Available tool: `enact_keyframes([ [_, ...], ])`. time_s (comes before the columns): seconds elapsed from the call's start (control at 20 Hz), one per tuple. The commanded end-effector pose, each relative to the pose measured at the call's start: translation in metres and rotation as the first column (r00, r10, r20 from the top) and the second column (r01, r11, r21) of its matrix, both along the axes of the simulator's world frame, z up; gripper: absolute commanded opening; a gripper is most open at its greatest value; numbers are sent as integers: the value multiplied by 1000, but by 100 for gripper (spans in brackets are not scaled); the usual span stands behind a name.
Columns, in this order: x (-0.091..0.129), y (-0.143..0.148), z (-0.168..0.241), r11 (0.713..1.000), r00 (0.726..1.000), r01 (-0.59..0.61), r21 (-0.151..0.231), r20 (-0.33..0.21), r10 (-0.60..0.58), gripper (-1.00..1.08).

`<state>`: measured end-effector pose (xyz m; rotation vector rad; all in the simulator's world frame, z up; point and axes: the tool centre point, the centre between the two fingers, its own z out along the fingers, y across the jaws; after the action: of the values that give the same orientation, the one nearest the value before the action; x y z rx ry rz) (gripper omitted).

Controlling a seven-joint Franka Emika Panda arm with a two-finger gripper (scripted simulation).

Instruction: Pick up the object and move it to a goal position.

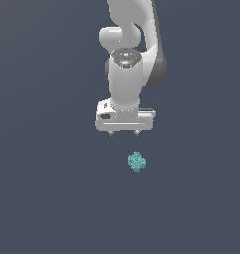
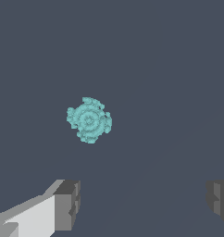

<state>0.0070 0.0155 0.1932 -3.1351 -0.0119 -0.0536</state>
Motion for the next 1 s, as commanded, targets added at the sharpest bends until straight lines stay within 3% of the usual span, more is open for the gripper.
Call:
enact_keyframes([
  [0.0, 0, 0, 0, 1000, 1000, 0, 0, 0, 0, 100],
  [0.45, -2, -10, -3, 1000, 1000, 17, -25, -18, -17, 100],
  [0.95, 1, -7, -6, 1000, 1000, -8, -26, -19, 8, 100],
])
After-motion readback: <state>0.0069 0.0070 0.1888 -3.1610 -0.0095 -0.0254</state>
